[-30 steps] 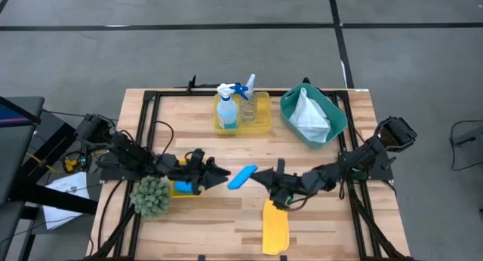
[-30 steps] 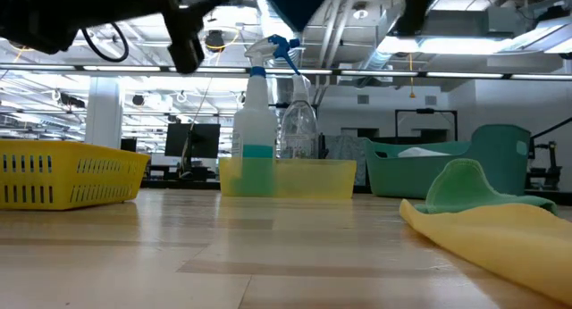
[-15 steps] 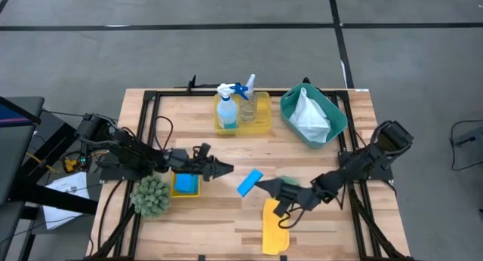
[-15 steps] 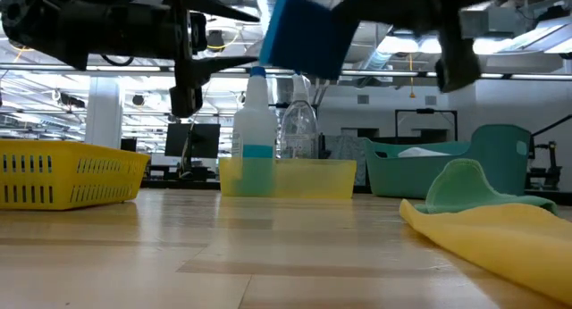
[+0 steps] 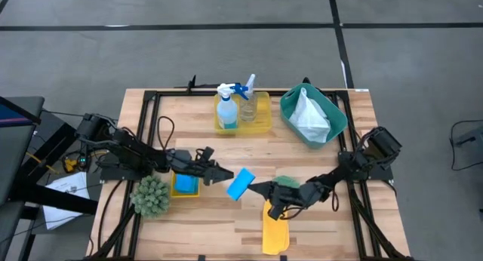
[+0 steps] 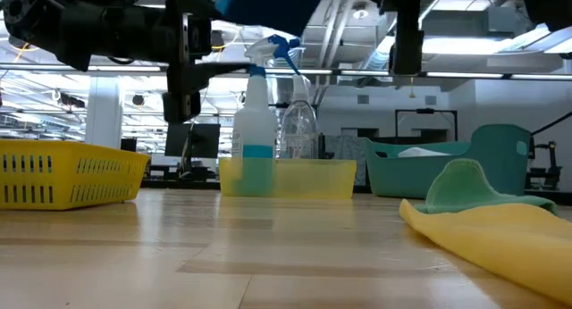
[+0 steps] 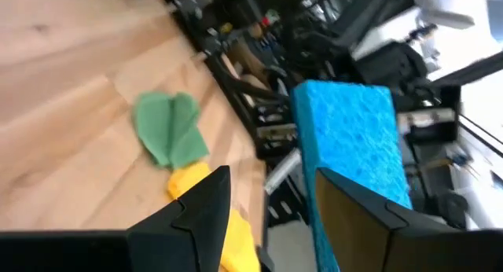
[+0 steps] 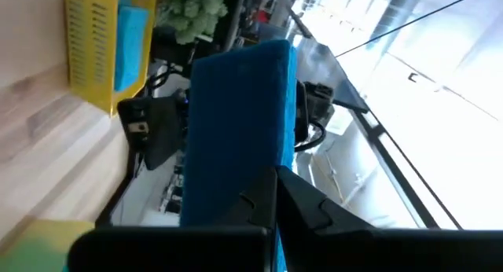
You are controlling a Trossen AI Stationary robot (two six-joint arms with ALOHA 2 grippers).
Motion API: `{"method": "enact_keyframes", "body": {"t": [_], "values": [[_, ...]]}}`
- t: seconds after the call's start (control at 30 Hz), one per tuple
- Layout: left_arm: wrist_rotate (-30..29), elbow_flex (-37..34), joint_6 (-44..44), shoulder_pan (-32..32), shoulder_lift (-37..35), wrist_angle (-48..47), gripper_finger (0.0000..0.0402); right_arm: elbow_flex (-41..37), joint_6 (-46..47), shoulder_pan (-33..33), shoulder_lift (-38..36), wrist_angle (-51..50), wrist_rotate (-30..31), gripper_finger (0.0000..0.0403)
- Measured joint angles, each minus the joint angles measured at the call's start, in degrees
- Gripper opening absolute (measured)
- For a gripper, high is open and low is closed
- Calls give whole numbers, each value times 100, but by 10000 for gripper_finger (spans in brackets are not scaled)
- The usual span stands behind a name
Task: Pick & Place Kitchen Items
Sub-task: Put the blue sponge into the bottom yellow bin
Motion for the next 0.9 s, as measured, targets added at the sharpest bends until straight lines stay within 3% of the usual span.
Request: {"method": "enact_keyframes", "body": {"t": [0.3,0.9], "values": [[605,-2,9,0,0,628,182,-1,-40,-3,6,353,-158,0],[653,-4,66,0,-1,1012,182,-1,-337,-165,1,845,-281,0]]}}
